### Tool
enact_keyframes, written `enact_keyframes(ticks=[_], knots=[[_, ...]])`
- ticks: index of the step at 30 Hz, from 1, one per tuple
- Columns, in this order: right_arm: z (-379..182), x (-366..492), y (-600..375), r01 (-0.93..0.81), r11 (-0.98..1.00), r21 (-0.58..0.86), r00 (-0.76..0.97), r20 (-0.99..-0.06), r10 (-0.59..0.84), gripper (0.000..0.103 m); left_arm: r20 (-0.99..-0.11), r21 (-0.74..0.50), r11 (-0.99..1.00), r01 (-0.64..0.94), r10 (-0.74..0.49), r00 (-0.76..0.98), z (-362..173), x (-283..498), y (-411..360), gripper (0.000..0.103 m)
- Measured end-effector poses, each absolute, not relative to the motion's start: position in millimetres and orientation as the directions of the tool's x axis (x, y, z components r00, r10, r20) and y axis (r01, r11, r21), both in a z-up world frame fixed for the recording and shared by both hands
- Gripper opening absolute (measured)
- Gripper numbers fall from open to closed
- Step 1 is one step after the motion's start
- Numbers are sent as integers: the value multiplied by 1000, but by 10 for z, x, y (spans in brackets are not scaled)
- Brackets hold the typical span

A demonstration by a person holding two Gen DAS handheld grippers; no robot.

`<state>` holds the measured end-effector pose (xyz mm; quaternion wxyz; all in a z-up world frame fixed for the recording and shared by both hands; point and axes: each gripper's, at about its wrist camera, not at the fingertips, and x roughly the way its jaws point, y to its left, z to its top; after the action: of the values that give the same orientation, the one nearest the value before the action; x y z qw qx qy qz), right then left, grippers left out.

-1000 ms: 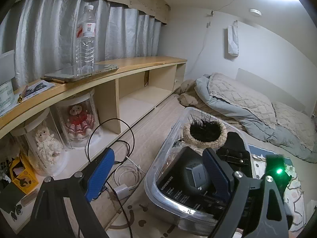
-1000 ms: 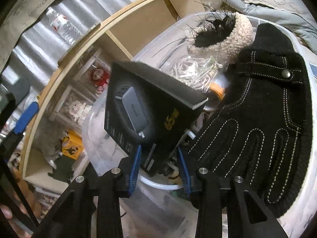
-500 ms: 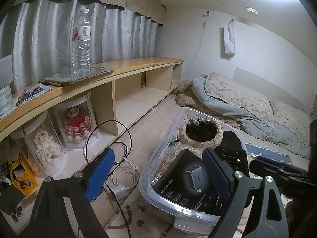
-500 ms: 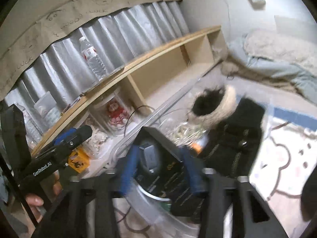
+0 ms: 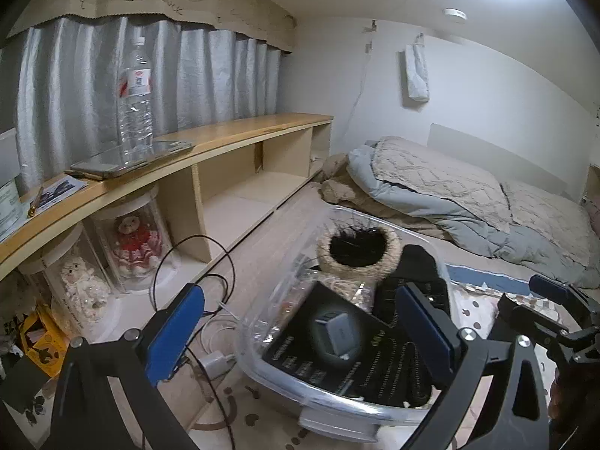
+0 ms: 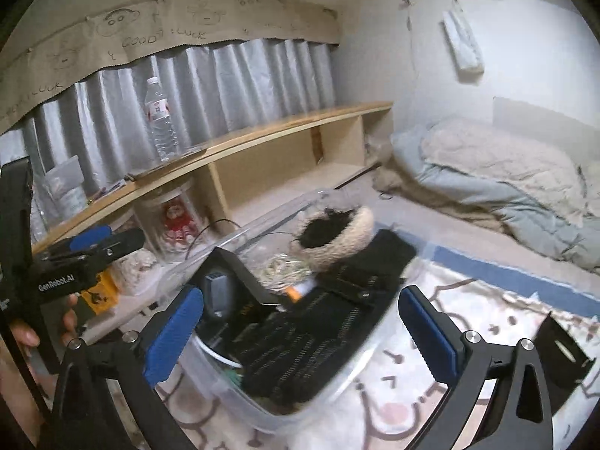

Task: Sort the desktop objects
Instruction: 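Withdraw both tools from the bin back over the sheet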

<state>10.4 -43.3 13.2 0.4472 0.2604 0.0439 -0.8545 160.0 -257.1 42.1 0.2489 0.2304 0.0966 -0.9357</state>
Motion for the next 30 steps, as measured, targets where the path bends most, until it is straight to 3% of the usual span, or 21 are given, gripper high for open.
enact_keyframes(ticks=[9,30], knots=[[159,-22,-13,730,-676,98,-573,-452,-684,103,-463,-43,-877,478,-407,-787,469,1444,-2286,103],[196,-429,1351,516,-846,133,-732,-445,-516,103,-440,19,-948,317,-293,-849,469,807,-1360,103]])
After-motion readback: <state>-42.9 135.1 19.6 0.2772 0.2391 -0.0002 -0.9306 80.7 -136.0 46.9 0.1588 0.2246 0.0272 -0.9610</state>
